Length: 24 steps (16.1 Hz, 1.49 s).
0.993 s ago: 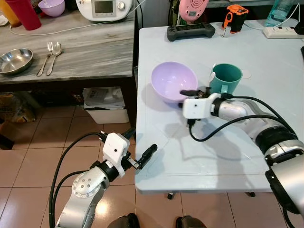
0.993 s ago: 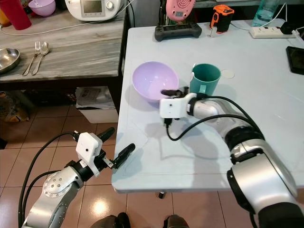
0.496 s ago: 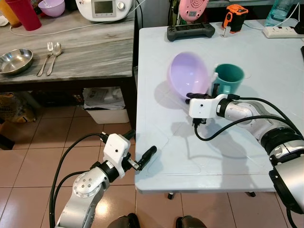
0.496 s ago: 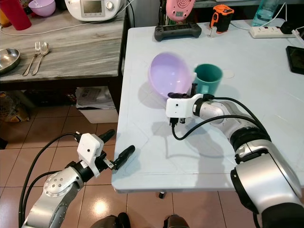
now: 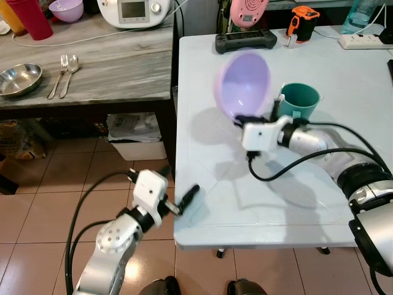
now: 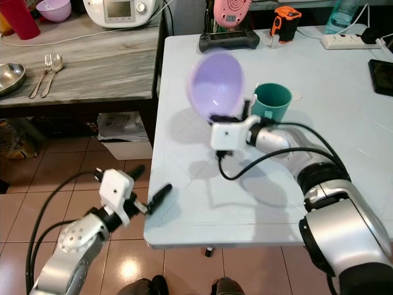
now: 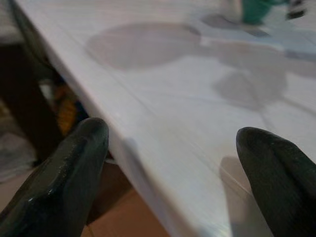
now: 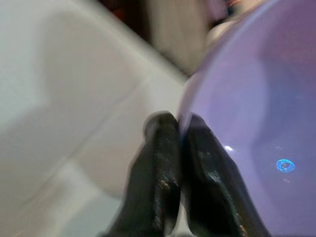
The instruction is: Setting the table
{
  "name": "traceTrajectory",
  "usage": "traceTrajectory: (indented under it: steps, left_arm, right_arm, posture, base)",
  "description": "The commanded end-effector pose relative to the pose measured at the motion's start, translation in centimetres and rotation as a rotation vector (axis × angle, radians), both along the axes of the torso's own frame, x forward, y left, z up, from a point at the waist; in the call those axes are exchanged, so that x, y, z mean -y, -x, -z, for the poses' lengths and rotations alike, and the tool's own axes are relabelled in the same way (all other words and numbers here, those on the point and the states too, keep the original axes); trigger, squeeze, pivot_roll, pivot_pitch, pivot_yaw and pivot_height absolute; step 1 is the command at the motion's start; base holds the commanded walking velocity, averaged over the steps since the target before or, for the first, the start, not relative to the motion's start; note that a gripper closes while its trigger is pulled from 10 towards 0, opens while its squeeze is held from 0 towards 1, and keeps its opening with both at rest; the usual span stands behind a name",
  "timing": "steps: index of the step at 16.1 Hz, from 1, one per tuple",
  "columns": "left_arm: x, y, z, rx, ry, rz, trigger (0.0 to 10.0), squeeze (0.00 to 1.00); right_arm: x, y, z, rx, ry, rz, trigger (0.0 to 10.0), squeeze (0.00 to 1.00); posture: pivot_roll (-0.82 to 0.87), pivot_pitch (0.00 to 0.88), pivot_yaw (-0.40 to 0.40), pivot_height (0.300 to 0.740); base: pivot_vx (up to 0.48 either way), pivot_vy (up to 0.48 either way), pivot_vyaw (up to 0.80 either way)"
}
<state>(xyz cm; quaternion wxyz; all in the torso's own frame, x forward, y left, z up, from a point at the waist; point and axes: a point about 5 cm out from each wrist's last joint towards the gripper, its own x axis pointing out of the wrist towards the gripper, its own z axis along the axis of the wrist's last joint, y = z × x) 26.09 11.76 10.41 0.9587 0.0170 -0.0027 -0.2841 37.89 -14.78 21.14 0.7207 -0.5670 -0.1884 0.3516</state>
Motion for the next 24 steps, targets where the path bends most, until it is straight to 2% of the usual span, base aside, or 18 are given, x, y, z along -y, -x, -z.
traceTrajectory:
  steps: [1,3,5,6,7,8,10,12,16,19,24]
  left_arm:
    - [-1.1,-0.6,0.1,0.003,-0.005,-0.088,10.0,0.00]
    - [-1.7,-1.9,-0.5,0.037,-0.004,-0.199,10.0,0.00]
    - [-2.2,-3.0,-1.1,0.059,0.001,-0.275,10.0,0.00]
    - [-2.4,-3.3,-1.3,0.061,0.008,-0.293,10.0,0.00]
    - [-2.7,-3.9,-1.5,0.060,0.021,-0.313,10.0,0.00]
    - [-2.9,-4.3,-1.6,0.063,0.027,-0.325,10.0,0.00]
    - [-3.1,-4.7,-1.8,0.066,0.034,-0.342,10.0,0.00]
    - [-3.4,-5.4,-2.0,0.066,0.054,-0.357,10.0,0.00]
    - [-3.4,-6.3,-2.5,0.077,0.076,-0.361,10.0,0.00]
    - [-3.4,-6.5,-2.6,0.081,0.077,-0.359,10.0,0.00]
    - [-3.4,-6.4,-2.5,0.089,0.086,-0.366,10.0,0.00]
  right_arm:
    - [-1.4,0.5,-1.5,0.058,-0.093,-0.085,0.0,0.00]
    - [-3.3,1.8,-2.1,0.085,-0.255,-0.160,0.0,0.00]
    - [-4.4,3.5,-1.1,0.083,-0.398,-0.156,0.0,0.00]
    - [-4.6,4.2,-0.5,0.071,-0.470,-0.135,5.3,0.00]
    - [-4.4,5.1,0.7,0.031,-0.607,-0.057,10.0,0.00]
    - [-4.3,5.7,1.2,0.006,-0.689,0.000,10.0,0.00]
    - [-4.2,6.4,1.6,-0.008,-0.722,0.049,10.0,0.00]
    - [-3.6,7.1,2.4,-0.043,-0.808,0.155,10.0,0.00]
    - [-3.6,7.8,2.2,-0.058,-0.819,0.212,10.0,0.00]
    - [-3.6,8.0,1.9,-0.060,-0.820,0.225,10.0,0.00]
    - [-3.7,8.1,1.8,-0.078,-0.813,0.236,10.0,0.00]
  posture:
    - [-0.18,0.147,0.072,0.740]
    - [-0.18,0.140,0.069,0.740]
    - [-0.19,0.131,0.069,0.740]
    - [-0.19,0.130,0.070,0.740]
    - [-0.19,0.126,0.072,0.740]
    - [-0.20,0.122,0.076,0.740]
    - [-0.21,0.118,0.082,0.740]
    - [-0.22,0.112,0.091,0.740]
    - [-0.25,0.104,0.104,0.740]
    - [-0.24,0.103,0.101,0.740]
    - [-0.23,0.098,0.095,0.740]
  base:
    - [0.000,0.000,0.00]
    - [0.000,0.000,0.00]
    - [0.000,0.000,0.00]
    - [0.000,0.000,0.00]
    - [0.000,0.000,0.00]
    - [0.000,0.000,0.00]
    - [0.000,0.000,0.00]
    - [0.000,0.000,0.00]
    - [0.000,0.223,-0.36]
    - [0.000,0.380,0.00]
    - [0.000,0.434,-0.64]
